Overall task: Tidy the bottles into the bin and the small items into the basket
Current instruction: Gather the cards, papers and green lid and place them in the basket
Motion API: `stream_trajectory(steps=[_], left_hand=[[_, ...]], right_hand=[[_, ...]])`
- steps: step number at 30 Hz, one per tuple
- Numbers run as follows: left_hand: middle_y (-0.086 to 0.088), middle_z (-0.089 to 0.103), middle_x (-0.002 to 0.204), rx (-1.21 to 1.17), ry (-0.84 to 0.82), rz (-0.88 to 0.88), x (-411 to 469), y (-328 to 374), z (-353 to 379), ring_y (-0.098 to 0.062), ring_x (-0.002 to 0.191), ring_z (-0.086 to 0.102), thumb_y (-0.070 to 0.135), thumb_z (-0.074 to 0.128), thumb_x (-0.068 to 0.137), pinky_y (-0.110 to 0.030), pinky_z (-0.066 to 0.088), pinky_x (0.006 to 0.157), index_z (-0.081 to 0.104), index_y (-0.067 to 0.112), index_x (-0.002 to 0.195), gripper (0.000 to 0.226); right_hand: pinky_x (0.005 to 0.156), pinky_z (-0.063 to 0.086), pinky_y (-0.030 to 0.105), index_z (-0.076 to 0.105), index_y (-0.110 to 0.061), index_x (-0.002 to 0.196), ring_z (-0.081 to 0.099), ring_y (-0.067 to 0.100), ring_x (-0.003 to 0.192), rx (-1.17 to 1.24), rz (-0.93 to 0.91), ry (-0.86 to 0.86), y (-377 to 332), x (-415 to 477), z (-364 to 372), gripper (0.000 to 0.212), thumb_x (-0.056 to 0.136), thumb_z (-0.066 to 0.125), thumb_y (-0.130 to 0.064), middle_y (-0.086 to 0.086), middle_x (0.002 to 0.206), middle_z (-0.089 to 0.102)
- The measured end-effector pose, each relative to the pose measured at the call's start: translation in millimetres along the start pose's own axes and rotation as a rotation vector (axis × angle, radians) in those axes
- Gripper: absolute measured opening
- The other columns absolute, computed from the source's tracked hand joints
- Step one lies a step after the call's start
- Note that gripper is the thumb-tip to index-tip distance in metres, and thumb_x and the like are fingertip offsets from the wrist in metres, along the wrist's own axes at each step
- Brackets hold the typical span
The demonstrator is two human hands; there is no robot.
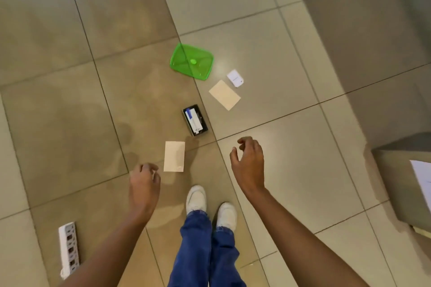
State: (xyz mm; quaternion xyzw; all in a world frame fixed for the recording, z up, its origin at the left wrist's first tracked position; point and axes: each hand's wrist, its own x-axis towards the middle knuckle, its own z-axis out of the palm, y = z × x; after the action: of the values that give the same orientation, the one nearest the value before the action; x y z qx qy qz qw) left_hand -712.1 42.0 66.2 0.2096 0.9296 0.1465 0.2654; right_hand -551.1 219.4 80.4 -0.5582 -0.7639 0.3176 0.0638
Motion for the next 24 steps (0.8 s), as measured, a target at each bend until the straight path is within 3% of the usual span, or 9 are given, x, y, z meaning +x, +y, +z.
stream_trajectory(steps=[3,7,12,14,20,24], left_hand=[[-0.015,0.056,0.108,-0.001,-0.021,-0.057,48,-28,49,-0.029,0.102,0.051,0.009,0.055,0.090,-0.036,0.044,0.084,0.060,0.003,0.110,0.021],[-0.020,0.057,0.108,-0.014,-0.038,-0.148,102,-61,121,-0.034,0.104,0.052,0.012,0.059,0.089,-0.039,0.042,0.086,0.060,-0.001,0.108,0.023],[-0.026,0.050,0.121,-0.101,-0.111,-0.394,147,-99,204,-0.036,0.117,0.043,-0.001,0.050,0.087,-0.039,0.038,0.097,0.057,-0.003,0.117,0.031],[-0.026,0.047,0.129,-0.078,-0.146,-0.451,162,-113,230,-0.036,0.123,0.039,0.005,0.053,0.089,-0.038,0.035,0.100,0.051,-0.004,0.124,0.036],[-0.027,0.030,0.141,0.314,-0.232,-0.217,187,-133,289,-0.041,0.126,0.030,0.040,0.052,0.093,-0.044,0.024,0.107,0.022,-0.015,0.138,0.077],[-0.026,0.034,0.137,0.410,-0.139,-0.206,191,-137,310,-0.040,0.122,0.034,0.042,0.057,0.089,-0.043,0.028,0.101,0.022,-0.010,0.138,0.080]], right_hand=[[0.078,0.038,0.018,0.055,-0.006,0.113,0.052,0.020,0.102,-0.055,-0.026,-0.057,21,35,66,0.028,0.088,0.061,-0.016,0.010,0.108,0.056],[0.082,0.044,0.024,0.050,-0.005,0.119,0.050,0.023,0.107,-0.131,-0.059,-0.143,51,82,156,0.037,0.087,0.062,-0.021,0.011,0.115,0.053],[0.093,0.046,0.030,0.040,-0.001,0.131,0.046,0.025,0.114,-0.245,-0.114,-0.222,76,134,260,0.063,0.086,0.066,-0.036,0.015,0.127,0.045],[0.097,0.045,0.032,0.034,0.001,0.135,0.043,0.026,0.116,-0.279,-0.122,-0.228,82,153,295,0.077,0.082,0.068,-0.044,0.016,0.131,0.041],[0.113,0.031,0.037,0.013,0.004,0.147,0.032,0.031,0.133,-0.455,-0.181,-0.199,94,184,362,0.113,0.074,0.065,-0.065,0.021,0.148,0.027],[0.107,0.033,0.039,0.008,0.003,0.148,0.034,0.032,0.130,-0.460,-0.161,-0.180,105,186,377,0.111,0.076,0.068,-0.056,0.022,0.147,0.028]])
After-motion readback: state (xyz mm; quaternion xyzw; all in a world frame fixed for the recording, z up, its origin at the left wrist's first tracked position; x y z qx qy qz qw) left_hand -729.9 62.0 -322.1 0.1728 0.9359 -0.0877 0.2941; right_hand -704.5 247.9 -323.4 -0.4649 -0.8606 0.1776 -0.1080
